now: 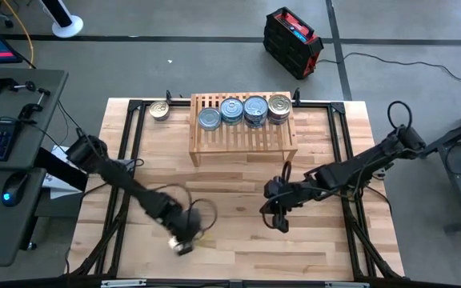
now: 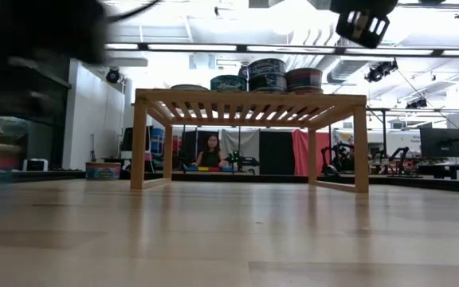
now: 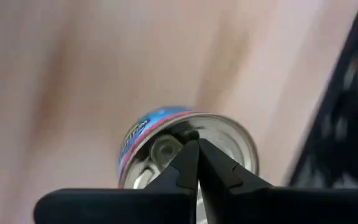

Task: Stack canned seafood by type on shelf
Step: Stack the pink tuna can on the pink tuna cans on the shelf

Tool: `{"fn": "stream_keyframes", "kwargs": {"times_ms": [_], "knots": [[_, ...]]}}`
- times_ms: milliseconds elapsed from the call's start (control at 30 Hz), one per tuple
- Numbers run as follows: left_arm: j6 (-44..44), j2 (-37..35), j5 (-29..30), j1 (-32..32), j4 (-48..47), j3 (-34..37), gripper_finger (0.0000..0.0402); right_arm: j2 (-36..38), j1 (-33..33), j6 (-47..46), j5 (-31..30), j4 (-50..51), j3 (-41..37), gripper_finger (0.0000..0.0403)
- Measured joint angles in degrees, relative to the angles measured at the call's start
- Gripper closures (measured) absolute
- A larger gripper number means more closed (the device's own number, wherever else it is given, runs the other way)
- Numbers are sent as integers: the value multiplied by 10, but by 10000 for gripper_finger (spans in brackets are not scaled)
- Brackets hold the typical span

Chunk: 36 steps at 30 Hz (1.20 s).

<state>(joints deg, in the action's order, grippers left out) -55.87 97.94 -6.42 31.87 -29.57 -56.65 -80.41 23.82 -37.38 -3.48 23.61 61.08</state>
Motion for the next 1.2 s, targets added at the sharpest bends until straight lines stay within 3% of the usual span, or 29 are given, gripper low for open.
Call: {"fn": "stream_keyframes", "kwargs": {"times_ms": [167, 300, 433, 533, 667, 833, 1000, 1200], "knots": [[112, 5, 104, -74, 133, 4, 401, 20, 10, -22, -14, 13, 0, 403], [167, 4, 125, -127, 210, 3, 401, 22, 17, -27, -22, 12, 0, 403], [190, -17, 57, -150, 164, -21, 401, 22, 18, -35, -22, 9, 0, 403], [244, -58, 54, -134, 121, -25, 401, 17, 16, -49, -22, -3, 0, 403], [311, -98, 115, -99, 48, -24, 401, -24, -1, -52, 26, -46, 0, 403], [335, -84, 194, -79, 3, -23, 401, -140, -13, -51, 61, -133, 0, 403], [333, -34, 201, -81, 36, -23, 401, -233, -26, -52, 50, -155, 0, 403], [346, 7, 209, -71, 62, -23, 401, -289, -40, -61, 49, -193, 0, 403]]}}
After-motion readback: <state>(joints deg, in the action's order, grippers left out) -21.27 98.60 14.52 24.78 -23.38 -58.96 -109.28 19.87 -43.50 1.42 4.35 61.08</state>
